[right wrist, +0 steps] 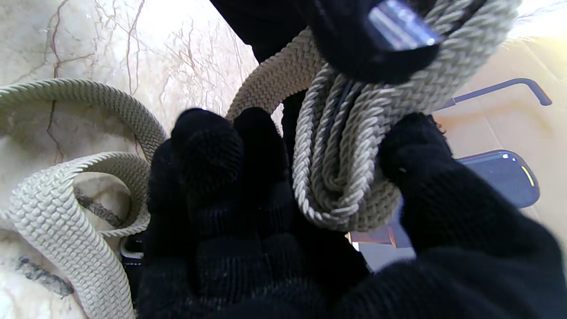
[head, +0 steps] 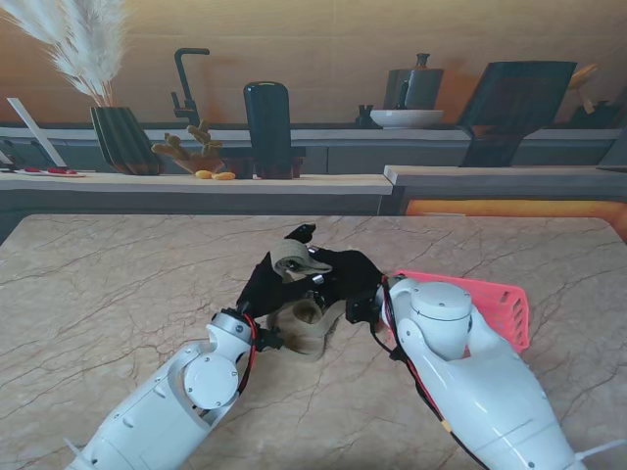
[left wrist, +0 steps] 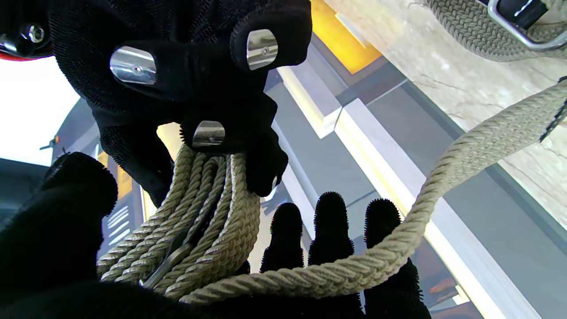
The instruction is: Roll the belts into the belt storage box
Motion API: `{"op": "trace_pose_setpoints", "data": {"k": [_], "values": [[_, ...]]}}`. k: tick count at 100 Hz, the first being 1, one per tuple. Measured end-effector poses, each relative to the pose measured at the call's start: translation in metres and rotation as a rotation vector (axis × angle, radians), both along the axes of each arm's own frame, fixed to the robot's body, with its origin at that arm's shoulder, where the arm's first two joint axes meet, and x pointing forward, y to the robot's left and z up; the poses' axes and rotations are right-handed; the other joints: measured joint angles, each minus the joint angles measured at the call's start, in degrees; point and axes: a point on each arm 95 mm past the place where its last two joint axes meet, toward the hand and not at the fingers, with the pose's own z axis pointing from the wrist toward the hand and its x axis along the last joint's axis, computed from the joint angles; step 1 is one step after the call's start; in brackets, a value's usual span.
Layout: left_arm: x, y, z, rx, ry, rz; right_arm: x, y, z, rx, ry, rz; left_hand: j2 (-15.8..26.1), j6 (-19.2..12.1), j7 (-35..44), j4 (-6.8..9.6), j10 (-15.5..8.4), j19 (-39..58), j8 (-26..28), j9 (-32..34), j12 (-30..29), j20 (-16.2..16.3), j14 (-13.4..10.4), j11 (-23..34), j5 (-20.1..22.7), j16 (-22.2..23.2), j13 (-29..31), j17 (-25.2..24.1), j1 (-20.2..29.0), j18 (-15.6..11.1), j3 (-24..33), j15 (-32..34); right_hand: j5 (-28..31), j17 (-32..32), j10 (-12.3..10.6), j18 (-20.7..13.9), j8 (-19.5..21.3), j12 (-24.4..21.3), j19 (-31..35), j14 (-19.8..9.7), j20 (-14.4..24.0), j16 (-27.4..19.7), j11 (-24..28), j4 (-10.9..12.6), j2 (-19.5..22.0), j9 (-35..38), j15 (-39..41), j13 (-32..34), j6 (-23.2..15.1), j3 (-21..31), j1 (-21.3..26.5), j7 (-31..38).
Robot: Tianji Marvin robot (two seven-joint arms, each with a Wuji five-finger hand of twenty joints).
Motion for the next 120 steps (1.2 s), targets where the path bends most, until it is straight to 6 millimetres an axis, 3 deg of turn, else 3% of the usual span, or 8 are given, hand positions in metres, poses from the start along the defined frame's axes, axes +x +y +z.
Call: {"op": "trace_pose_setpoints", "data": {"k": [18, 33, 55, 73, 82, 93, 110, 120], "values": [[0.000, 0.002, -0.002, -0.004, 0.009, 0.007, 0.003, 0.006, -0.006, 0.005, 0.024, 0.022, 1.24, 0.00, -2.11, 0.00, -0.03, 0.45, 0.02, -1.74, 0.00, -0.02, 0.00, 0.57, -0.65, 0.00, -0.85, -0.02, 1.54, -0.10, -0.43, 0.21, -0.14, -0.09, 0.00, 0.00, 0.00, 0.01, 0.00, -0.01, 0.04, 0.00, 0.01, -0.05, 0.17, -0.02, 0.00, 0.00, -0.57, 0.00, -0.85, 0.00], [0.001, 0.004, -0.003, -0.012, 0.021, 0.022, 0.007, 0.011, -0.012, 0.002, 0.056, 0.042, 16.27, -1.43, 1.01, 1.14, -1.05, 2.60, 6.11, -1.75, 0.00, -0.04, 0.00, 1.54, -0.66, 0.02, -0.88, -0.08, 20.11, -0.12, -18.87, 1.28, -0.74, -0.72, -0.08, 0.00, 0.00, 0.01, 0.00, -0.03, 0.18, 0.00, 0.61, -0.12, 0.81, -0.65, 0.06, -1.16, -1.94, 0.00, -1.97, -0.14], [-0.004, 0.004, -0.002, -0.061, 0.052, 0.042, 0.008, 0.019, -0.014, 0.012, 0.086, 0.034, 18.47, -2.21, 23.17, 0.70, -4.72, 6.28, 10.66, 4.66, 1.41, -0.02, -1.05, 5.20, 4.71, 1.30, 0.47, 0.01, 36.16, -0.24, -29.43, 4.07, -1.44, -1.32, -0.09, 0.00, -0.22, 0.01, 0.00, -0.05, 0.56, 0.00, 0.61, -0.13, 1.40, -1.26, 0.06, -1.64, -1.96, -0.02, -1.97, -0.91], [-0.009, 0.002, 0.000, -0.123, 0.076, 0.053, 0.007, 0.020, -0.015, -0.078, 0.082, 0.045, 18.28, -2.21, 33.52, 0.58, -5.66, 7.79, 12.86, 10.08, 2.11, 0.43, -1.32, 7.69, 7.13, 1.32, 3.32, 0.61, 40.71, -0.18, -30.42, 5.47, -2.15, -3.53, 0.78, 0.00, -3.47, -1.32, 0.00, 0.43, 0.56, -1.32, -1.03, -0.13, 3.24, -4.88, -2.28, -5.58, -4.96, -8.13, -2.67, -0.96], [-0.013, 0.001, 0.002, -0.152, 0.090, 0.057, 0.007, 0.020, -0.012, -0.205, 0.015, 0.044, 18.26, -2.53, 35.24, 0.53, -5.66, 7.85, 12.93, 10.13, 2.11, 0.50, -1.71, 7.69, 7.90, 1.32, 3.92, 0.83, 41.99, -0.13, -30.37, 6.14, -2.10, -4.49, 1.47, 0.00, -1.58, -2.16, 0.00, 0.66, 0.56, -2.09, -1.76, -0.10, 3.33, -7.15, -3.82, -7.78, -6.69, -8.63, -4.78, -3.74], [-0.016, 0.000, 0.005, -0.167, 0.090, 0.056, 0.006, 0.018, -0.011, -0.339, -0.056, 0.045, 18.26, -3.00, 35.70, 0.47, -5.43, 8.47, 12.93, 12.18, 2.14, 0.52, -1.83, 7.84, 9.22, 1.32, 4.97, 1.22, 42.58, -0.10, -30.29, 6.16, -2.10, -5.25, 1.87, 0.00, 1.52, -2.46, -0.19, 0.66, 0.56, -2.87, -2.93, 1.02, 3.85, -9.31, -5.90, -9.28, -7.65, -4.48, -4.72, -8.05], [-0.016, -0.001, 0.013, -0.184, 0.072, 0.065, 0.005, 0.007, -0.011, -0.408, -0.088, 0.028, 18.25, -3.02, 35.70, 0.46, -4.08, 9.08, 12.85, 14.04, 1.72, 0.52, -1.83, 7.63, 9.80, 1.32, 7.06, 2.24, 42.58, -0.09, -30.29, 6.13, -1.91, -5.77, 2.12, 0.05, 3.77, -2.96, -0.56, 0.73, 0.56, -3.44, -3.20, 7.35, 3.73, -10.33, -6.34, -9.92, -7.65, 2.81, -3.40, -11.31], [-0.015, -0.001, 0.017, -0.186, 0.065, 0.073, 0.003, -0.005, -0.012, -0.470, -0.144, -0.003, 17.75, -3.03, 35.70, 0.46, -3.12, 10.64, 12.85, 18.06, 2.55, 0.62, -1.22, 9.65, 10.82, 1.87, 10.66, 3.94, 42.56, 0.36, -30.36, 8.90, -1.90, -5.81, 2.29, 0.11, 4.43, -2.99, -0.58, 0.86, 0.55, -3.44, -3.64, 7.36, 2.60, -10.35, -6.35, -9.98, -7.65, 3.11, -3.34, -11.31]]}}
